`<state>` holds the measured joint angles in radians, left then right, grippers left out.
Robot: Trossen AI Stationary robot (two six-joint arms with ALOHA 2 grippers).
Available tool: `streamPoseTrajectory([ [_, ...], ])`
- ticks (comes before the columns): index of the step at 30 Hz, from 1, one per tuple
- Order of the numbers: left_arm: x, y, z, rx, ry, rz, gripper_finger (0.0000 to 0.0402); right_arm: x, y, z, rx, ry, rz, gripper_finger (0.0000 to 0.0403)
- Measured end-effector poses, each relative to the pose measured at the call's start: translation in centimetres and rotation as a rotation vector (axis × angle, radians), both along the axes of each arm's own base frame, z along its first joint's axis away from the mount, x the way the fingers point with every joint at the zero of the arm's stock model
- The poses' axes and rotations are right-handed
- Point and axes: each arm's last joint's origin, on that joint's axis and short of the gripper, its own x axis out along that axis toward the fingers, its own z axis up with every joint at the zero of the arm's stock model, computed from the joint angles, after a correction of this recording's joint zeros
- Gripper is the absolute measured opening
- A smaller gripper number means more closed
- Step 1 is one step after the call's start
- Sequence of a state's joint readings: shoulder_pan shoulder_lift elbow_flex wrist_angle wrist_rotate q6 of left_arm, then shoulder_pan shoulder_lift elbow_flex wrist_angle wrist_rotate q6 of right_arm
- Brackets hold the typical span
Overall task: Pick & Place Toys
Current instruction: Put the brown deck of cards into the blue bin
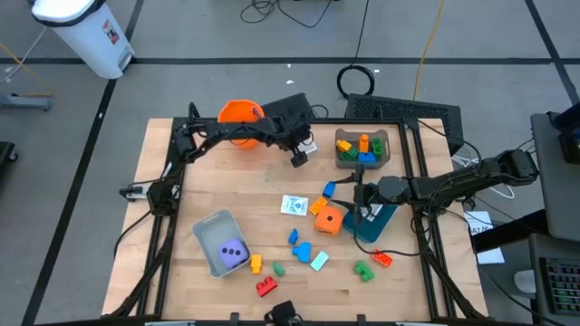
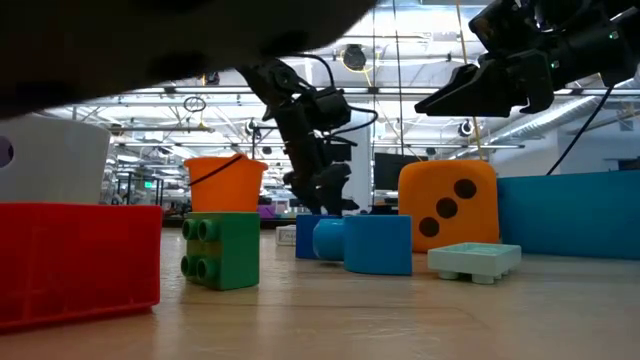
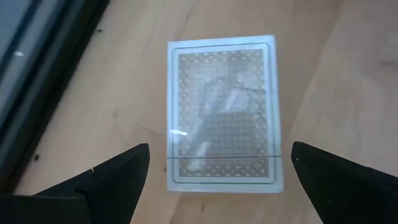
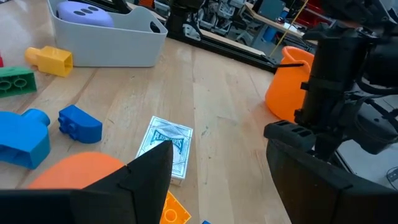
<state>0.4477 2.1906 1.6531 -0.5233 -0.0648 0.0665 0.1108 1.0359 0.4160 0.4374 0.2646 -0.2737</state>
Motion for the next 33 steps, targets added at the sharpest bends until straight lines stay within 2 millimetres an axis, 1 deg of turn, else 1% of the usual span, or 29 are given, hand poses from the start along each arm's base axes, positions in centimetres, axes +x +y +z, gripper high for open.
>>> streamPoseTrajectory([
  [8,0.2,0.2,0.1,-0.020,-0.042,-0.020,0.0400,0.0,0.0,0.0,0.000,0.000,0.000,0.0254],
  [12,0.1,0.3,-0.8,-0.035,-0.017,-0.017,0.0400,0.0,0.0,0.0,0.000,0.000,0.000,0.0254],
  [14,0.3,0.4,-1.2,-0.016,-0.010,-0.012,0.0400,0.0,0.0,0.0,0.000,0.000,0.000,0.0254],
  [33,0.2,0.4,-1.2,-0.012,0.007,-0.020,0.0400,0.0,0.0,0.0,0.001,0.001,0.003,0.0254],
])
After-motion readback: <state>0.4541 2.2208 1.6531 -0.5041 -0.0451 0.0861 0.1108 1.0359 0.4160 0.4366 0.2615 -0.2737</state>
